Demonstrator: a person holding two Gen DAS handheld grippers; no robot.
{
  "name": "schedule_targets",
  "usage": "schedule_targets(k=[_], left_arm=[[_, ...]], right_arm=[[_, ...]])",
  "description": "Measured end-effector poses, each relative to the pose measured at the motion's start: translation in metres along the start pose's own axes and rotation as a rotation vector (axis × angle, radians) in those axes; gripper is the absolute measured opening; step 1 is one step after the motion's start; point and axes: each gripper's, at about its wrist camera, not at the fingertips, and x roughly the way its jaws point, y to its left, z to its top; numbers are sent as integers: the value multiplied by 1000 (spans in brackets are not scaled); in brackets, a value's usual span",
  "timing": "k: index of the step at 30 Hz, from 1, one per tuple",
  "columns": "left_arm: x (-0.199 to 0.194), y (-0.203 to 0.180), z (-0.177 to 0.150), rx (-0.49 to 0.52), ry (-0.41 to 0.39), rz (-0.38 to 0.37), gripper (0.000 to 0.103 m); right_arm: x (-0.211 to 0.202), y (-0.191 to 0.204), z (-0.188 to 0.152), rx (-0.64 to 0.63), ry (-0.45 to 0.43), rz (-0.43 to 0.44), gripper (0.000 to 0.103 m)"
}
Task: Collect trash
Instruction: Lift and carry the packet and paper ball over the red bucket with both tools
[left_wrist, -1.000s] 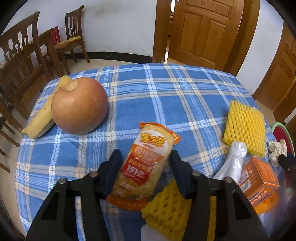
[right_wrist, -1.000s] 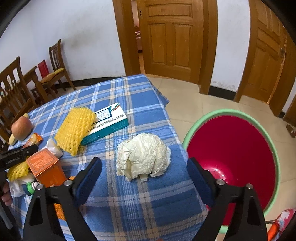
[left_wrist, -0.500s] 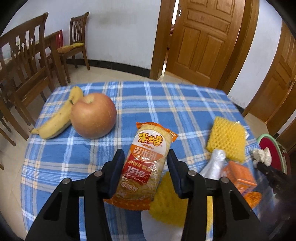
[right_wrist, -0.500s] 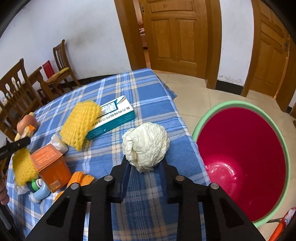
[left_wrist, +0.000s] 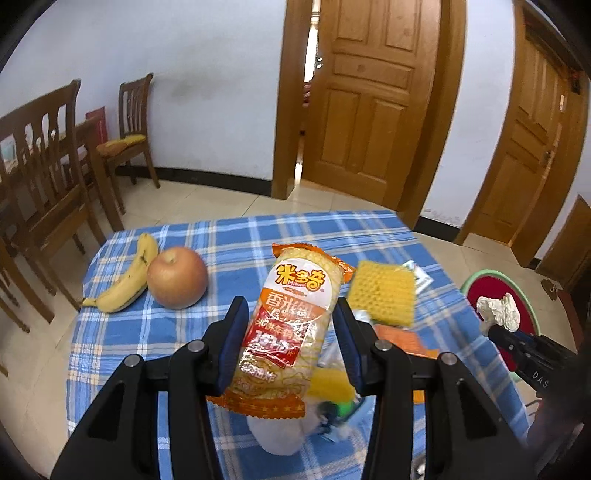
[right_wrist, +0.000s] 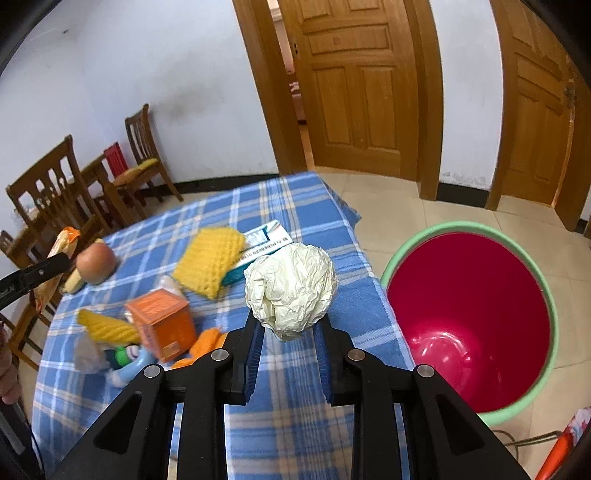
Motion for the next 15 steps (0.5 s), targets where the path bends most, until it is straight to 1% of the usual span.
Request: schedule_targets(k=[9,15], left_arm=[[-19,-32,-6,11,-4,-61,48],[-26,-60,-12,16,9,-126,48]], right_arm=[[-44,-1,-7,16,-55,9,27],[-66,-10,-10,14,-89,2,27]])
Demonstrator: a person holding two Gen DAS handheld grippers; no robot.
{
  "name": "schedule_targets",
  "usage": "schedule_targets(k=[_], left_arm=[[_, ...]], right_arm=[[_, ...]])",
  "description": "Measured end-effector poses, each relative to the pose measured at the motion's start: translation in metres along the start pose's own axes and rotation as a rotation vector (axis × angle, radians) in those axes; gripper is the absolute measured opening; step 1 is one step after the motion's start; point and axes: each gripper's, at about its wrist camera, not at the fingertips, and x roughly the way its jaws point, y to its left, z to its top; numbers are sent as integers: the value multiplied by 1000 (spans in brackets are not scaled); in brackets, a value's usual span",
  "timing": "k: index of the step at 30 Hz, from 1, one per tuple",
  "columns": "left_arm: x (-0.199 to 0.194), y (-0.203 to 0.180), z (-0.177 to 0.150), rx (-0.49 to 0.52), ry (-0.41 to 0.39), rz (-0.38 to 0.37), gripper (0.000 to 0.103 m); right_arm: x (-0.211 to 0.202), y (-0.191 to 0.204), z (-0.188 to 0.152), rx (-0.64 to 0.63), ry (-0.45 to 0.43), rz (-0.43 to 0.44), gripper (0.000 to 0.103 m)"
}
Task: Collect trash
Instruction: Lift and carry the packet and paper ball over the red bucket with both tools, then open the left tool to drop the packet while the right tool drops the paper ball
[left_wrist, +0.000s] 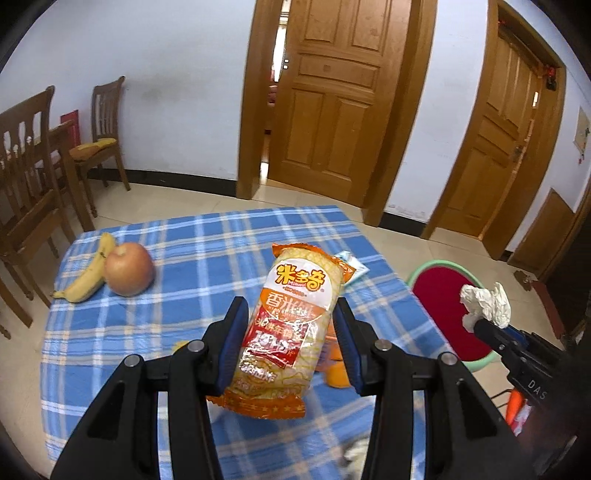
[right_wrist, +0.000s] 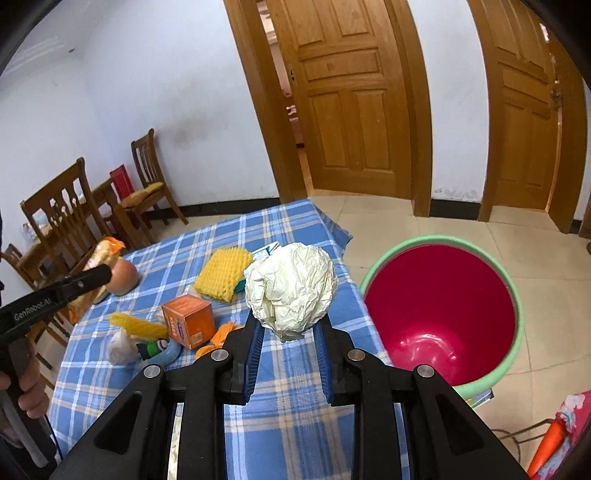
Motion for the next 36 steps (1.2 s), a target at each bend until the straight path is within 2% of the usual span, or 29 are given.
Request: schedule_targets(k=[17,27,36], left_arm=[[26,-111,-8,127,65,-149,48],[72,-176,-14,232,142,-220,47],[119,-213,-26,300,222,-221,47]], right_arm=[[-28,-66,-8,93,-27,-95,27],[-16,-106,-15,159,4,-131,27],[5,-139,-21,214,44,-159,28]])
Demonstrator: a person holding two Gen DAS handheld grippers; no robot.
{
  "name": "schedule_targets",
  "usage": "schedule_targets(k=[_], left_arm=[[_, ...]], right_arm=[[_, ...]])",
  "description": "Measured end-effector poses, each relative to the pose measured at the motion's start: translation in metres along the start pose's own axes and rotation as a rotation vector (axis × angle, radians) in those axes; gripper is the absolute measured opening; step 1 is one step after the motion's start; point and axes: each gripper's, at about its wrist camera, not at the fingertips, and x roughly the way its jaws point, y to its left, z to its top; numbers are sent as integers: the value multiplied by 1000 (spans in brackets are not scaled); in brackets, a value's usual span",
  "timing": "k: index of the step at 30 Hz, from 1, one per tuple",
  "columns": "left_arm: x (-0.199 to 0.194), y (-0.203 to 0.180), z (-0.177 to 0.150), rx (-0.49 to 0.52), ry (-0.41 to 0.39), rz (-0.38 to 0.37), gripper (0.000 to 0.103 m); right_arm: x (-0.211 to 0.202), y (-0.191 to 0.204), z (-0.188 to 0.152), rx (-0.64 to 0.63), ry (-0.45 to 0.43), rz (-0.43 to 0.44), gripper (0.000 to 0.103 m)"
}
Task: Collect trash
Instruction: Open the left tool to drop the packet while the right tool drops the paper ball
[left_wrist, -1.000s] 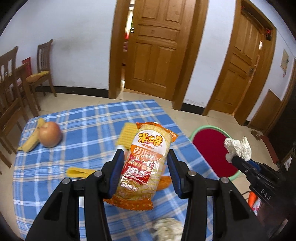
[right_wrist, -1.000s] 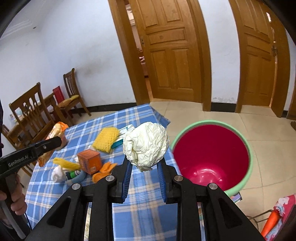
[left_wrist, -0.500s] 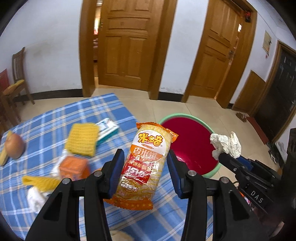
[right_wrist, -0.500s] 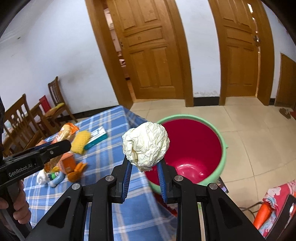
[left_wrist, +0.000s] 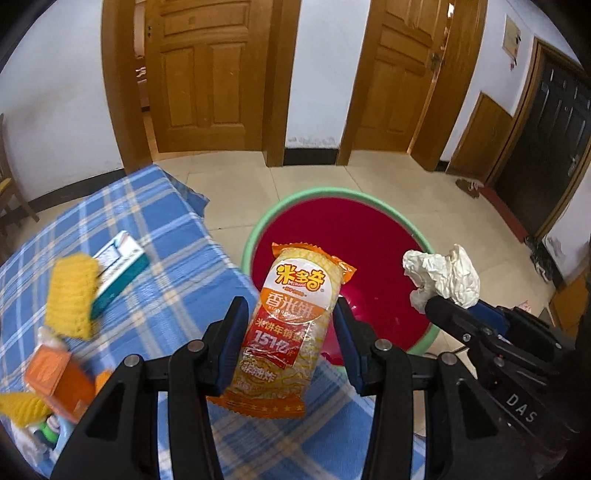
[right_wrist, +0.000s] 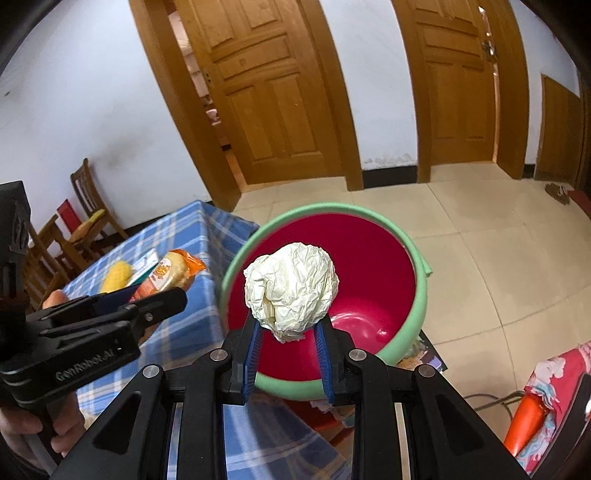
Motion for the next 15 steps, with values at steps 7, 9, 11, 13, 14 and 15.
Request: schedule_targets(k=[7,9,11,13,14,15], left_arm=[[26,-9,4,20,44,-1,47],[29,-11,4,22,48,0,47],[29,-13,4,26,44,6,49],[27,-14,4,28,39,19,59],[27,-15,5,27,33,25,62],[26,-15,5,25,28,28,62]], right_arm=[[17,-15,4,20,28,-20,30],[19,-16,4,21,33,-23,32],[22,-18,4,24,37,-21,34],[24,-20,5,28,38,-20,36],[23,-19,4,31,38,-19,38],[23,-20,4,36,35,-17,39]])
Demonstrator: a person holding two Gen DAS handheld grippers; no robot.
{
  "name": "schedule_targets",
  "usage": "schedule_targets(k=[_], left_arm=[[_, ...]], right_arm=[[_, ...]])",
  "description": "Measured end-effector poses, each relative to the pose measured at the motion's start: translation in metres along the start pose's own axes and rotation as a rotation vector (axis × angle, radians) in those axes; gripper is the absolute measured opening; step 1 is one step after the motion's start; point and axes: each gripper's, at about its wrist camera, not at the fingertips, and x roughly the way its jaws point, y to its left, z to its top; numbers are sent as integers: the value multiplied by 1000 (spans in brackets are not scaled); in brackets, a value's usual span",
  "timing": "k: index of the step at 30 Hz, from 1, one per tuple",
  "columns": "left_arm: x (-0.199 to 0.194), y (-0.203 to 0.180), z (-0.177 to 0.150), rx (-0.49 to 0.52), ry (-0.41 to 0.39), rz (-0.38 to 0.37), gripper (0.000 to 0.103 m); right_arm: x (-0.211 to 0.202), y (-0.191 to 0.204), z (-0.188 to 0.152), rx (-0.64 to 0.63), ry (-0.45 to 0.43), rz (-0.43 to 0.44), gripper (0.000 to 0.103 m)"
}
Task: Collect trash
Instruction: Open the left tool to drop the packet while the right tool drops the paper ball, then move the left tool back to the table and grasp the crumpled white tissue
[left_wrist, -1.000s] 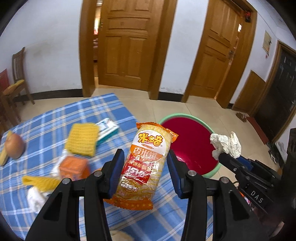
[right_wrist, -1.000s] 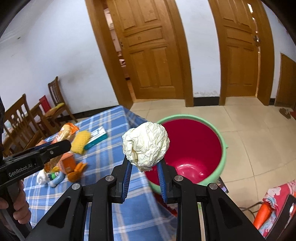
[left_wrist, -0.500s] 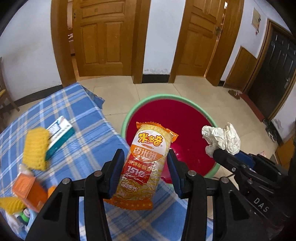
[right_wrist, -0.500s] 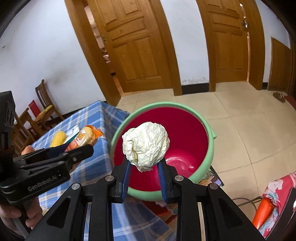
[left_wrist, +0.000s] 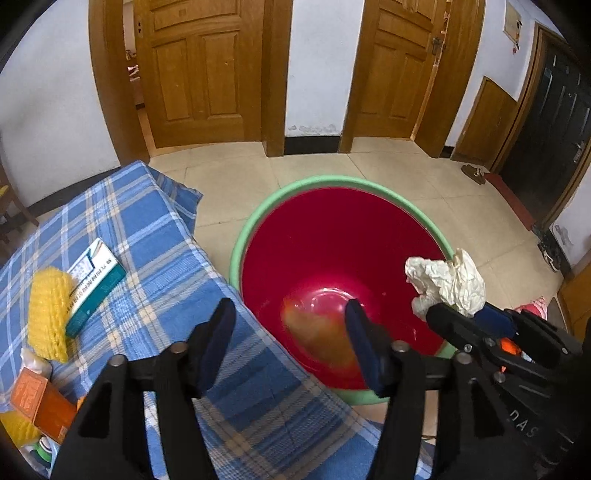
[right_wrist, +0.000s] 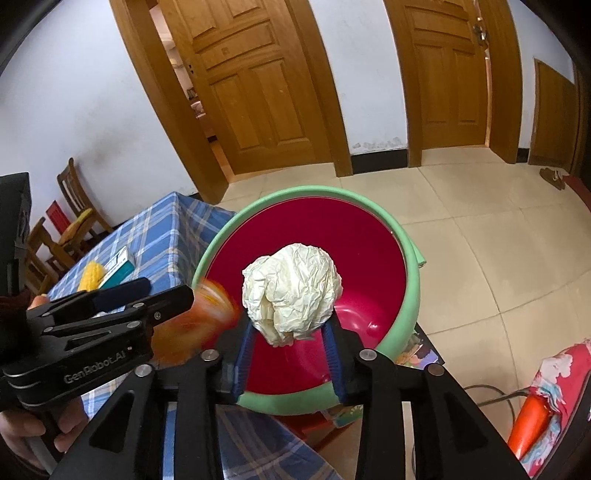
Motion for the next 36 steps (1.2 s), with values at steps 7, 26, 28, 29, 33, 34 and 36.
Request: schedule_targets(k=[7,26,28,29,33,34,36], left_arm=[[-7,8,3,-25,-16,2,62],[-73,28,7,-79,-144,-1,62],[-83,30,4,-84,-156,4,62],[-88,33,2,-87,-160,8,62],[-103,42,-7,-97,-168,39,64],[-105,45,-9,-103,-167,49,64],[-112,52,-15,-117,-167,63,64]], right_arm=[[-5,-2,2,5,-20,-4,47],[-43,14,0,11,-86,34,62],[-49,18,-2,9,-90,41,63],[-53,21,-3,7,-92,46,64],[-64,31,-9,4,-93,74,67],[-66,33,-10,5,-94,82,67],[-71,38,-13,-2,-98,92,67]])
